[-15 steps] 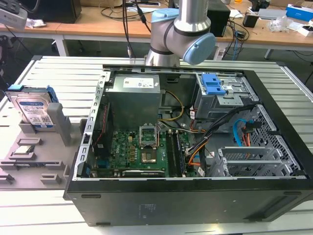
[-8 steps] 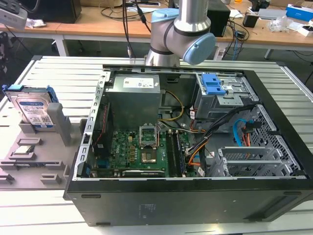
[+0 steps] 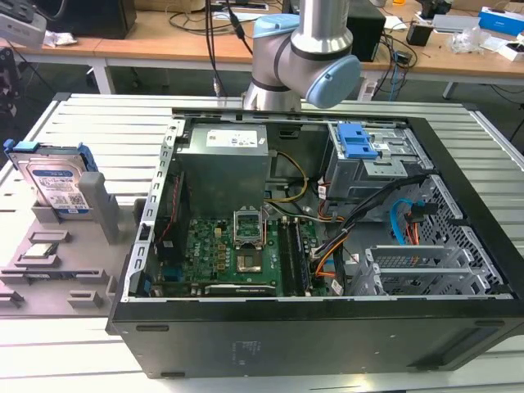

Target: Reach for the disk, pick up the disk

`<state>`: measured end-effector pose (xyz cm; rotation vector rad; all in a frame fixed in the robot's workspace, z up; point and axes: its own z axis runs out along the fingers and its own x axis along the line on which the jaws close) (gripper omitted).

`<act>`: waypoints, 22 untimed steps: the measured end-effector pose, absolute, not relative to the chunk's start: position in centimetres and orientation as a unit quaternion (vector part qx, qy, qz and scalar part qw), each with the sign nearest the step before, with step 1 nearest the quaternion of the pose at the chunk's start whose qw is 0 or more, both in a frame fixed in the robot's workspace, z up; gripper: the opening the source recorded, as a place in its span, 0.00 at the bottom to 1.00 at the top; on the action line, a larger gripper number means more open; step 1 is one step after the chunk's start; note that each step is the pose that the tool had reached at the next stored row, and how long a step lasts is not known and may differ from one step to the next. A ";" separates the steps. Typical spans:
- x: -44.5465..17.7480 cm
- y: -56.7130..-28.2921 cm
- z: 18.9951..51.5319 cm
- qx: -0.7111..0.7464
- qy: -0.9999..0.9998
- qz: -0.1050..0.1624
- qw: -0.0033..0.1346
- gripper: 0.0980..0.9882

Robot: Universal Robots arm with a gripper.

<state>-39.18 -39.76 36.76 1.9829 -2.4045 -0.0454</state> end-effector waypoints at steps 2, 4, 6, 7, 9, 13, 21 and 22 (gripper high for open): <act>-39.2 -38.9 36.8 0.636 -0.771 -0.015 0.012 0.50; -39.2 -38.0 36.8 0.636 -0.771 -0.015 0.012 0.50; -39.2 -37.4 36.7 0.636 -0.771 -0.015 0.012 0.50; -39.2 -37.4 36.6 0.636 -0.771 -0.015 0.012 0.50; -39.2 -37.4 36.2 0.636 -0.771 -0.015 0.012 0.50; -39.2 -37.3 35.3 0.636 -0.771 -0.015 0.012 0.50; -39.0 -36.8 34.6 0.637 -0.771 -0.015 0.012 0.50; -39.0 -36.8 34.6 0.637 -0.771 -0.015 0.012 0.50</act>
